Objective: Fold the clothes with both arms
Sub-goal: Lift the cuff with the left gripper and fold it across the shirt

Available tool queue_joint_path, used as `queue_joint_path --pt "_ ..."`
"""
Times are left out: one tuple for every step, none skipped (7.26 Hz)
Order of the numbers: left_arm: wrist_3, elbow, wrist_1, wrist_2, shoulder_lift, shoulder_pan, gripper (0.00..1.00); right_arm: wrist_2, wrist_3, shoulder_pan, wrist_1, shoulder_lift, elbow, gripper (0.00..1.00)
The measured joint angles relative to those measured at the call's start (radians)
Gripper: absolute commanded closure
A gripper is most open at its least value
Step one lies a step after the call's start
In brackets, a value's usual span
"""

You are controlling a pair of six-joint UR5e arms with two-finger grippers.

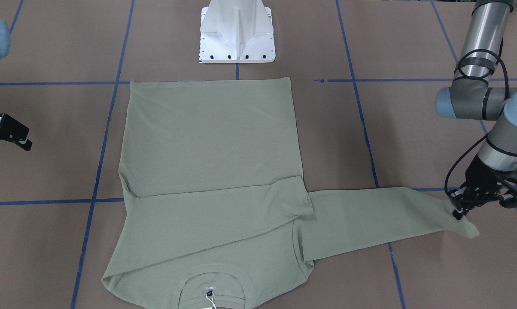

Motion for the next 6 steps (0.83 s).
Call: queue_joint_path --pt "-0.02 -0.045 0.11 0.047 -0.057 0.002 1.0 -0.003 -0.012 0.016 0.004 -0.047 0.019 0.0" --pt "-0.055 -0.095 0.225 0.076 -0.117 0.013 1.0 -0.005 -0.038 0.034 0.006 -0.082 0.03 0.0" --pt "-0.106 -0.131 0.316 0.09 -0.174 0.04 1.0 -0.007 -0.06 0.045 0.007 -0.102 0.033 0.0" --pt "-0.188 -0.152 0.384 0.099 -0.233 0.087 1.0 -0.009 -0.072 0.051 0.007 -0.111 0.032 0.0" --pt "-0.285 -0.162 0.435 0.116 -0.291 0.147 1.0 -0.01 -0.075 0.053 0.007 -0.114 0.032 0.0" --pt "-0.391 -0.167 0.487 0.143 -0.351 0.217 1.0 -0.01 -0.076 0.054 0.006 -0.114 0.031 0.0"
